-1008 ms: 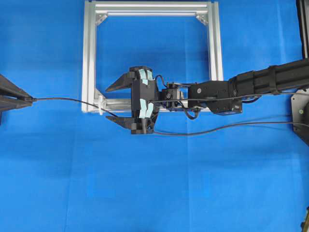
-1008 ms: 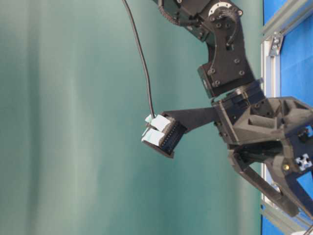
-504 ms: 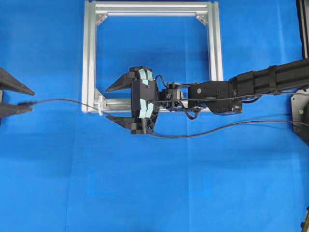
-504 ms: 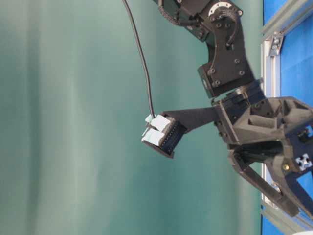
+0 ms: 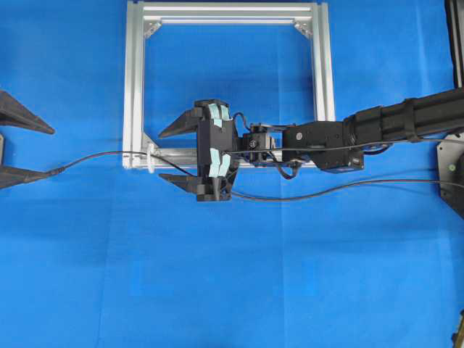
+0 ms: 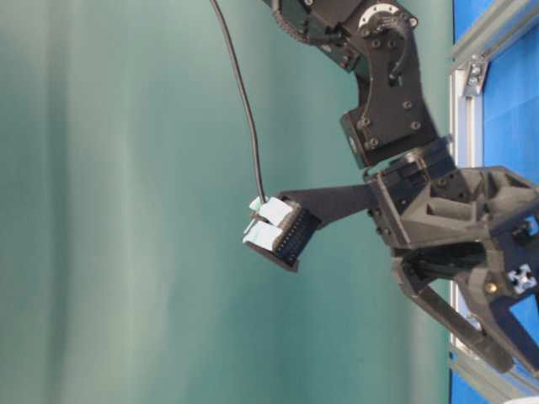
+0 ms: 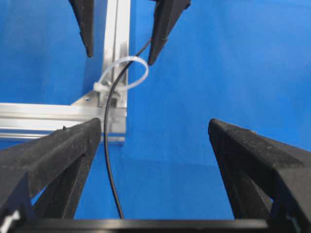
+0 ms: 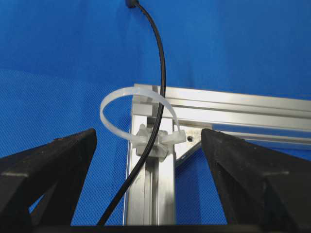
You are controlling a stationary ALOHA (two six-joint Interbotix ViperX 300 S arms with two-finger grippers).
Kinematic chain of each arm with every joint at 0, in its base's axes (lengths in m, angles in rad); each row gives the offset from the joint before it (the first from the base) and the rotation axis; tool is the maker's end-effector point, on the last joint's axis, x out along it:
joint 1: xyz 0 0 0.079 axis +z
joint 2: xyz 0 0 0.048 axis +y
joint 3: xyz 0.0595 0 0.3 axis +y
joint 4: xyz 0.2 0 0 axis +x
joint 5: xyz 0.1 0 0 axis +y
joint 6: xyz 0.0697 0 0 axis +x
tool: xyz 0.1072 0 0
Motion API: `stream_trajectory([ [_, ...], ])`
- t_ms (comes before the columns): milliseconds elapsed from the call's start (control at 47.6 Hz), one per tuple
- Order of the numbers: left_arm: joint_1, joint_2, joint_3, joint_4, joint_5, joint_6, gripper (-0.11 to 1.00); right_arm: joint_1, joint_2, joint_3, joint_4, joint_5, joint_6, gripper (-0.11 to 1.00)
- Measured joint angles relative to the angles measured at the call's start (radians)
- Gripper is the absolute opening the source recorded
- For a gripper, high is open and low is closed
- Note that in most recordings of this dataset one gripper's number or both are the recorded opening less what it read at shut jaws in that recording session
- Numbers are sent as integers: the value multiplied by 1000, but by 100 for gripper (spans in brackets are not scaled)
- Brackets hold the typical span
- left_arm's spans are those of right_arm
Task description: Insert the wire through the string loop located on the left side.
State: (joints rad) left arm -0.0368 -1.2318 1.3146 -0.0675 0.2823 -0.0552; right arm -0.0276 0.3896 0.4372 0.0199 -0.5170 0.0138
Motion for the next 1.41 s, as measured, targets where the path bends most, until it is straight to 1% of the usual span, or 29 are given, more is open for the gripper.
stream_trajectory([
  [399, 29, -29, -2, 0, -5, 6, 87, -2, -146, 0, 0, 55, 0, 96],
  [777, 29, -74, -18, 0, -43, 14, 87, -6, -244, 0, 0, 98, 0, 96],
  [1029, 29, -98, -31, 0, -54, 15, 87, -6, -275, 0, 0, 115, 0, 96],
  [1406, 29, -100, -32, 2, -55, 15, 87, -6, -275, 0, 0, 120, 0, 96],
])
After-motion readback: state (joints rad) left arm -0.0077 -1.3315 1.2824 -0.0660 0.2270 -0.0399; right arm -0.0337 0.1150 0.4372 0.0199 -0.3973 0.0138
